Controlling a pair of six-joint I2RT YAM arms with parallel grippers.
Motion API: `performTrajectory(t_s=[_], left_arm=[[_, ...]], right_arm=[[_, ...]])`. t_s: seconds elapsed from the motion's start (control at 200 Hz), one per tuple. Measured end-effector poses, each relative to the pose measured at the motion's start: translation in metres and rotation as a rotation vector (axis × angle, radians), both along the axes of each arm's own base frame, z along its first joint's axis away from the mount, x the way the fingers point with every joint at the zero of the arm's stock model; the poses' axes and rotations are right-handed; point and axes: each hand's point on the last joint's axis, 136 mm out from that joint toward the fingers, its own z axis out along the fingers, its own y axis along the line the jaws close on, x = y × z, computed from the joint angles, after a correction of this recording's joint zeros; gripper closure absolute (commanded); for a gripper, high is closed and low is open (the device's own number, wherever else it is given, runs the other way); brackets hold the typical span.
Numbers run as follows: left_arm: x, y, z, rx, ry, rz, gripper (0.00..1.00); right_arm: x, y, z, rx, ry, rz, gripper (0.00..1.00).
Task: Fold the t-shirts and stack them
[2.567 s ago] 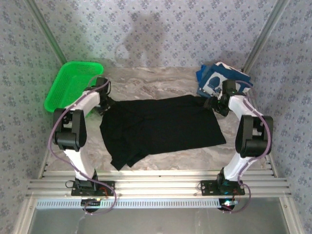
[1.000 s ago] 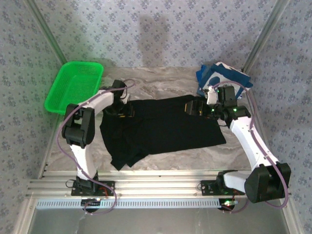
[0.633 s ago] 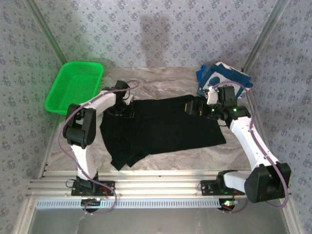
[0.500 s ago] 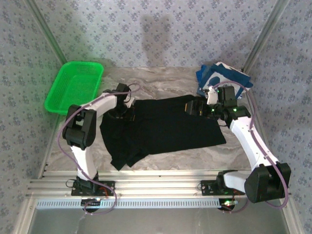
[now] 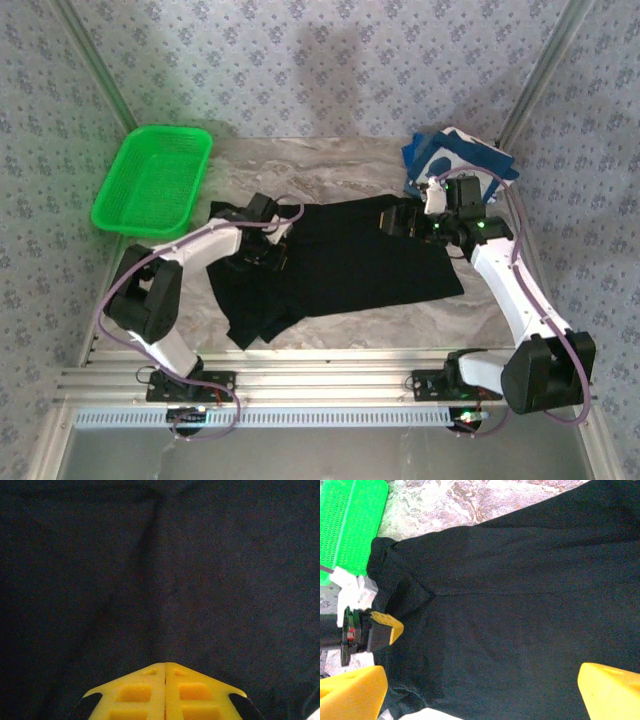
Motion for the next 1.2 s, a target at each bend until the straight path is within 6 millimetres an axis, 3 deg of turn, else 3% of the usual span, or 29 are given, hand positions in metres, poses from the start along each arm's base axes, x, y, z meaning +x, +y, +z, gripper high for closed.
performTrajectory(t_s=[0.065,0.105,0.335,0.495,0.62,0.904,1.199], left_arm=[[-0.004,0.002,-0.003,0.016,-0.010,0.005,0.65],[-0.004,0.005,-0.002,0.015,-0.013,0.031,0.56],[0.035,0.033,0.025,-0.029,-0.107,0.179,0.40],[0.071,0.047,0.049,-0.038,-0.165,0.205,0.38],[0.089,0.049,0.046,-0.014,-0.164,0.177,0.38],[0.090,0.043,0.007,0.021,-0.046,0.115,0.45],[0.094,0.043,0.000,0.031,-0.032,0.116,0.49]], right_arm=[[0.000,-0.001,0.000,0.000,0.002,-0.004,0.00],[0.001,-0.001,0.000,-0.001,0.001,-0.007,0.00],[0.001,-0.002,0.000,-0.001,0.001,-0.008,0.00],[0.000,0.001,0.000,0.010,0.002,0.002,0.00],[-0.001,0.003,0.001,0.021,0.005,0.013,0.00],[-0.002,0.005,0.002,0.030,0.006,0.022,0.00],[-0.003,0.005,0.002,0.032,0.006,0.024,0.00]])
